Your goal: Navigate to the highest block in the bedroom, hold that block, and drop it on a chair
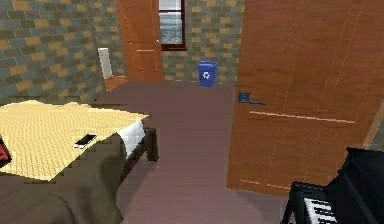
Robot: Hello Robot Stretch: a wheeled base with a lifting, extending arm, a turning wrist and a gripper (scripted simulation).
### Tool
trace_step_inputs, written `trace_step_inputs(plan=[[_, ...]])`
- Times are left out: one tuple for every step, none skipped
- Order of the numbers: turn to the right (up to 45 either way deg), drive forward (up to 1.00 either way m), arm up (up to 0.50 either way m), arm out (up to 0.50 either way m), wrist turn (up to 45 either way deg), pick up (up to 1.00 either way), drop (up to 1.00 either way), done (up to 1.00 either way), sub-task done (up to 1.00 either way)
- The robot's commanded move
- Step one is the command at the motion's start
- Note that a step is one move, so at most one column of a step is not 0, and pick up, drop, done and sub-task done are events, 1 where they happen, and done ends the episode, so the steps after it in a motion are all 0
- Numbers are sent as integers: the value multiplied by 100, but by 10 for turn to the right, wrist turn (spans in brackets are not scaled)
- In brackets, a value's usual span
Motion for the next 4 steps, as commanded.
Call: trace_step_inputs(plan=[[0, 0, 0, 0, 450, 0, 0, 0, 0], [0, 0, 0, 0, 180, 0, 0, 0, 0], [0, 0, -30, 0, 0, 0, 0, 0, 0], [0, 0, 0, 0, 0, 100, 0, 0, 0]])
